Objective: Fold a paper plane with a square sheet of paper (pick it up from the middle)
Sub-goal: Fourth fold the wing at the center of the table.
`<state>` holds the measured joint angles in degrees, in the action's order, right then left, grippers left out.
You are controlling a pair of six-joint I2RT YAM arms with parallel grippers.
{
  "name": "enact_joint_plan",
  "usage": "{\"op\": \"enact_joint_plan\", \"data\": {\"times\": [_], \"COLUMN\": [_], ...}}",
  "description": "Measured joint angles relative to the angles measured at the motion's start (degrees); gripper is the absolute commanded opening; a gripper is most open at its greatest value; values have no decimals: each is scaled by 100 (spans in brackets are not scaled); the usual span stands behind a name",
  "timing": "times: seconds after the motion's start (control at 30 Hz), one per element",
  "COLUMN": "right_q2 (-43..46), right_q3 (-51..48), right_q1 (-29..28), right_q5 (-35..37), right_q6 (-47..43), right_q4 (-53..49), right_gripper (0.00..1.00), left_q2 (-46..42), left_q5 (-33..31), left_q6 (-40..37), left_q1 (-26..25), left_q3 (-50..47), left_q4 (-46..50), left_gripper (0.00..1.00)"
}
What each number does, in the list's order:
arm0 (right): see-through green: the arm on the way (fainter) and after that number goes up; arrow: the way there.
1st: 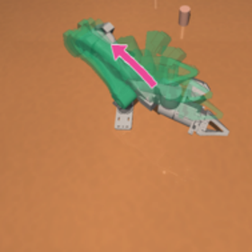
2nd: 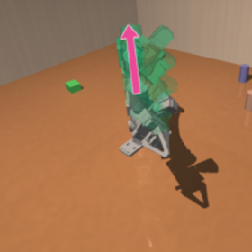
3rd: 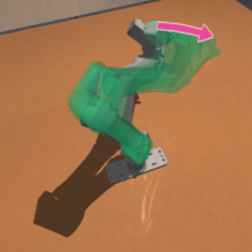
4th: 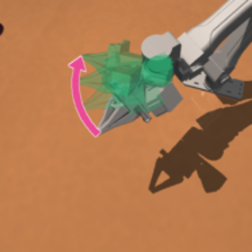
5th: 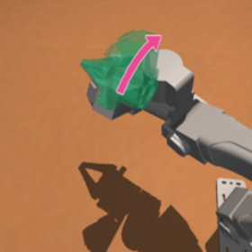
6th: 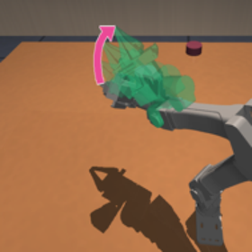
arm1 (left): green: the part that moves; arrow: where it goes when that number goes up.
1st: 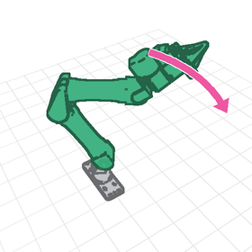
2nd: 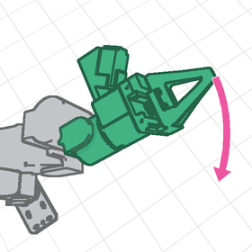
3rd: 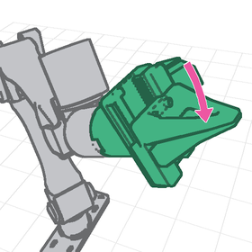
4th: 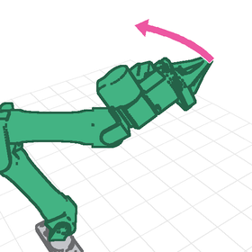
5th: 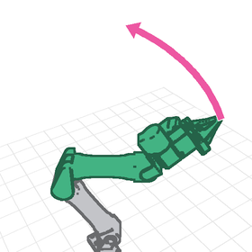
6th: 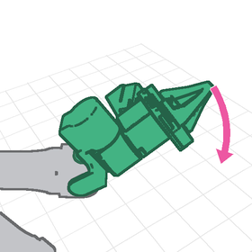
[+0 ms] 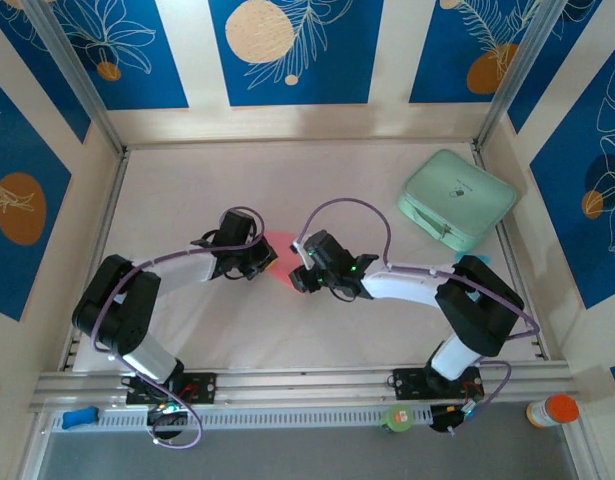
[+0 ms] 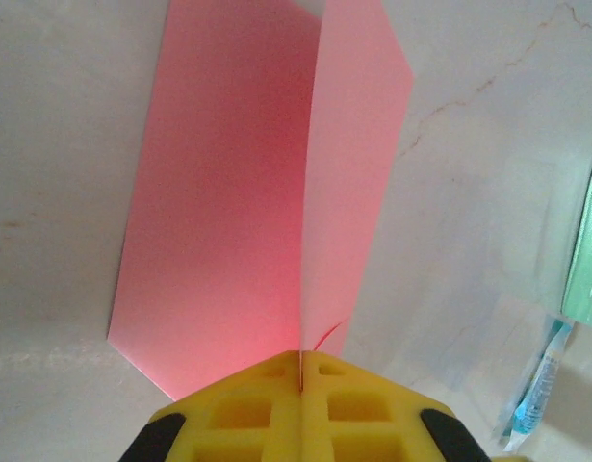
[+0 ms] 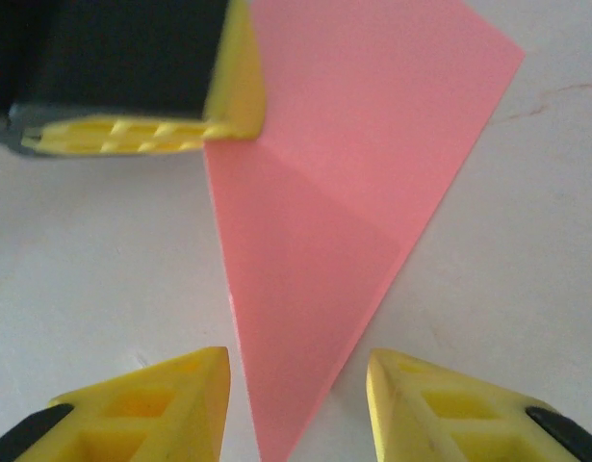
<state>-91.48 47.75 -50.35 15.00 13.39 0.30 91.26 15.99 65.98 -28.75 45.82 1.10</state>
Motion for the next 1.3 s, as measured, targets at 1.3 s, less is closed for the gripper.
{"op": "enact_joint_plan", "data": {"times": [1.3], "right_q2": [-925], "right_q3": [66], "right_q1": [28], "right_q5": [221], "right_q6": [-962], "right_q4": [804], "right_gripper": [8], "left_q2": [-946], "left_q5": [-33], "left_q6": [17], "left_q1": [450], "left_q3": [-546], "left_q4": [129], "left_gripper": [32]}}
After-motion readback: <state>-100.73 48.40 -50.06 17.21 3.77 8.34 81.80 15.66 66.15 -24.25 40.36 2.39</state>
